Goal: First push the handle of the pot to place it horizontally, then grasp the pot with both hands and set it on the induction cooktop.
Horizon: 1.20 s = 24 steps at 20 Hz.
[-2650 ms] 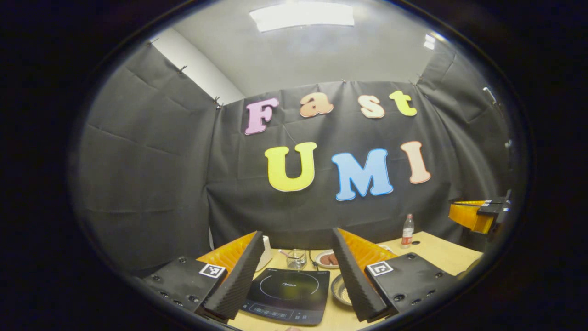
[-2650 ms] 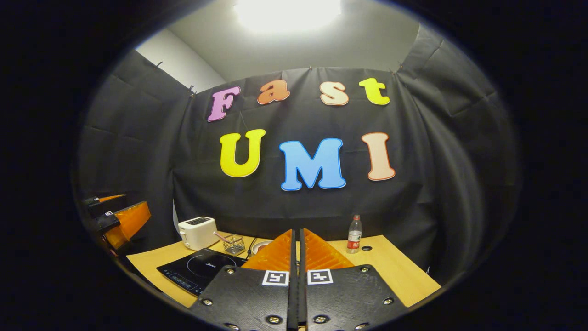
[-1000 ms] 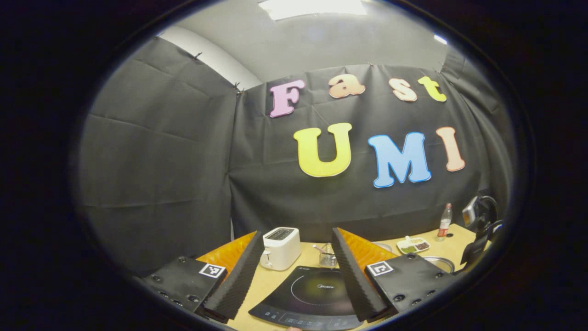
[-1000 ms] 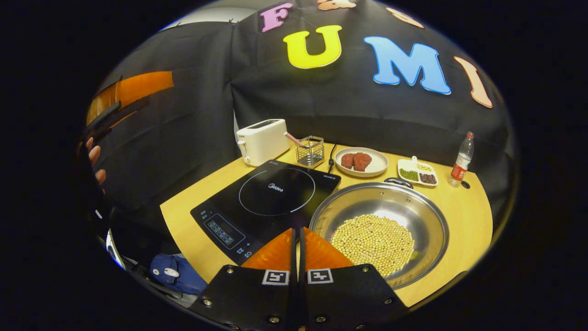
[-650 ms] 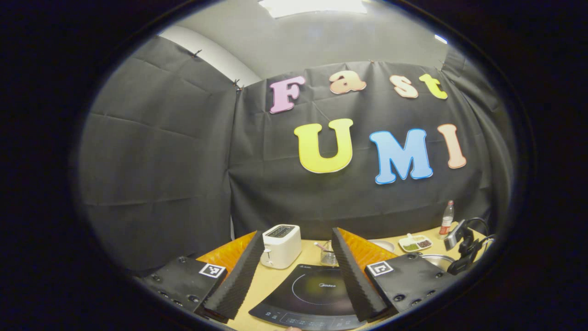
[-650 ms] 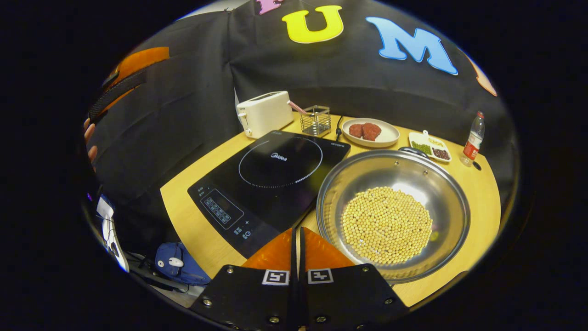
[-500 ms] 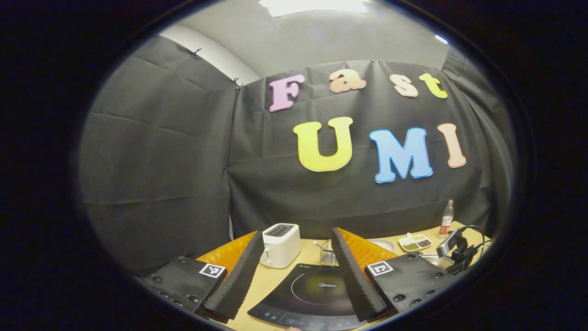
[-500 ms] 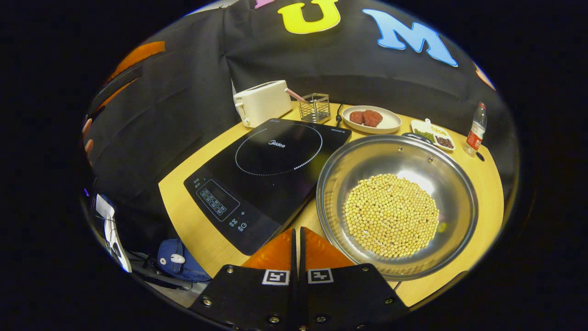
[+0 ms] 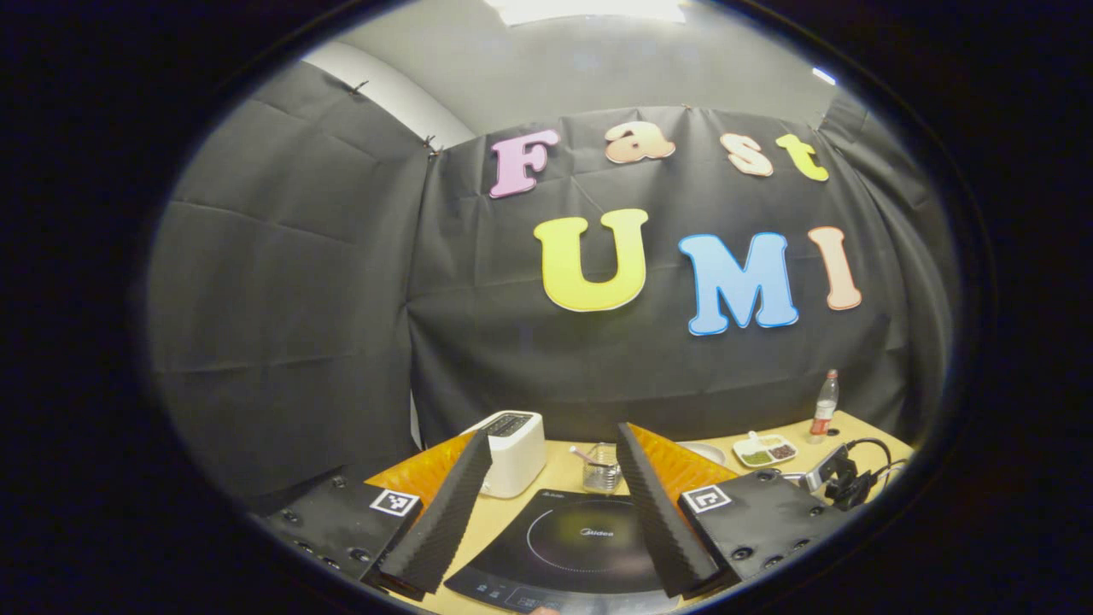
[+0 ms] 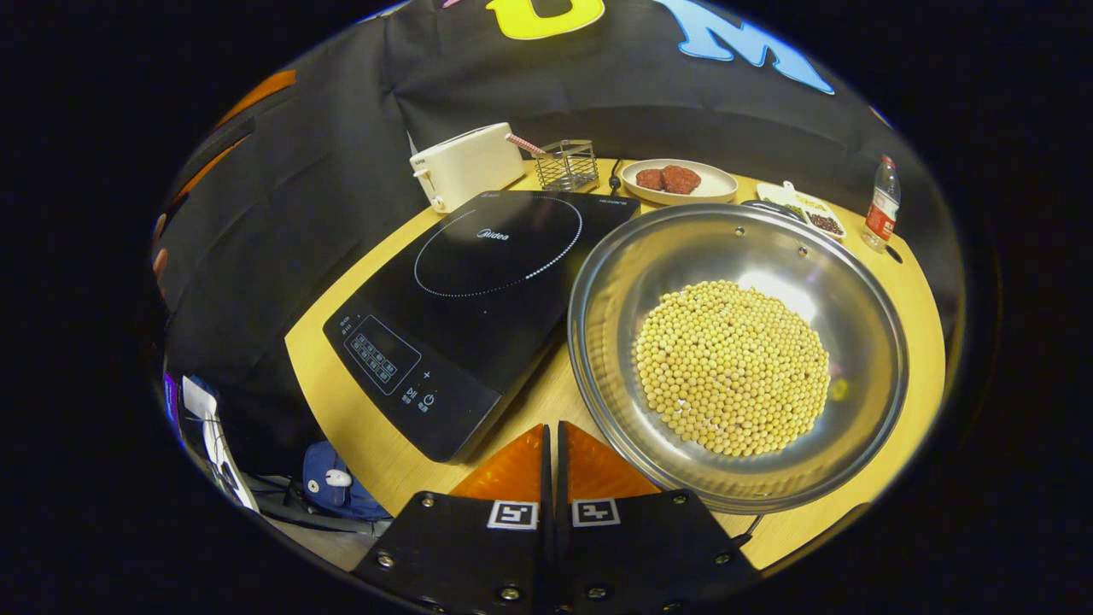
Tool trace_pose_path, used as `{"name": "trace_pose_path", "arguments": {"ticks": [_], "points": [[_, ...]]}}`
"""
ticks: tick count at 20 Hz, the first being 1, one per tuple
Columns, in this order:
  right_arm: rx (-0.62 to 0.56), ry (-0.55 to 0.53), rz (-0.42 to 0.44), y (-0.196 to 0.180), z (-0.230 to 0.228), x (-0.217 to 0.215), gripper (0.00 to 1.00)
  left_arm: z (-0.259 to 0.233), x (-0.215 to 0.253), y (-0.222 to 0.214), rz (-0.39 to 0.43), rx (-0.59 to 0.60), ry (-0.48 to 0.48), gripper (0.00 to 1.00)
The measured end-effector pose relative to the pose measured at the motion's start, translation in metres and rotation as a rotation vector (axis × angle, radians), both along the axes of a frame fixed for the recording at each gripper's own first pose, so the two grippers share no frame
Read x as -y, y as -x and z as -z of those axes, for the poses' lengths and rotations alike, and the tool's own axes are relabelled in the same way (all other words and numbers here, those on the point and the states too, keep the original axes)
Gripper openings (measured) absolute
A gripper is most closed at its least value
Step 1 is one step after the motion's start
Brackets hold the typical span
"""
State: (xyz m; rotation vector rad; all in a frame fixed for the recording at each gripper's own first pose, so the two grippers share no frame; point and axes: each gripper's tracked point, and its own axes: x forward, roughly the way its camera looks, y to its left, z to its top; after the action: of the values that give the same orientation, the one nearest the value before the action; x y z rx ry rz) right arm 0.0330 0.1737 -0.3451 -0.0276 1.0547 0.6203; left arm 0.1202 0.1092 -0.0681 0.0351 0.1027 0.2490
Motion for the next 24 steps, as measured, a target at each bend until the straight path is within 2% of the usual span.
{"name": "trace_pose_path", "arguments": {"ticks": [1,10,13,24], "points": [[-0.004,0.0,0.004,0.001,0.0,0.0,0.01,0.002,0.003,-0.004,0.009,-0.001,0.004,0.93],[-0.019,0.027,0.044,0.005,-0.004,0.017,0.01,0.012,0.028,-0.037,0.108,0.008,0.05,0.93],[-0.026,0.039,0.05,0.007,-0.003,0.024,0.01,0.017,0.034,-0.047,0.138,0.009,0.057,0.96],[-0.091,0.139,0.071,0.013,0.001,0.067,0.0,0.033,0.047,-0.076,0.207,-0.001,0.099,0.96]]}}
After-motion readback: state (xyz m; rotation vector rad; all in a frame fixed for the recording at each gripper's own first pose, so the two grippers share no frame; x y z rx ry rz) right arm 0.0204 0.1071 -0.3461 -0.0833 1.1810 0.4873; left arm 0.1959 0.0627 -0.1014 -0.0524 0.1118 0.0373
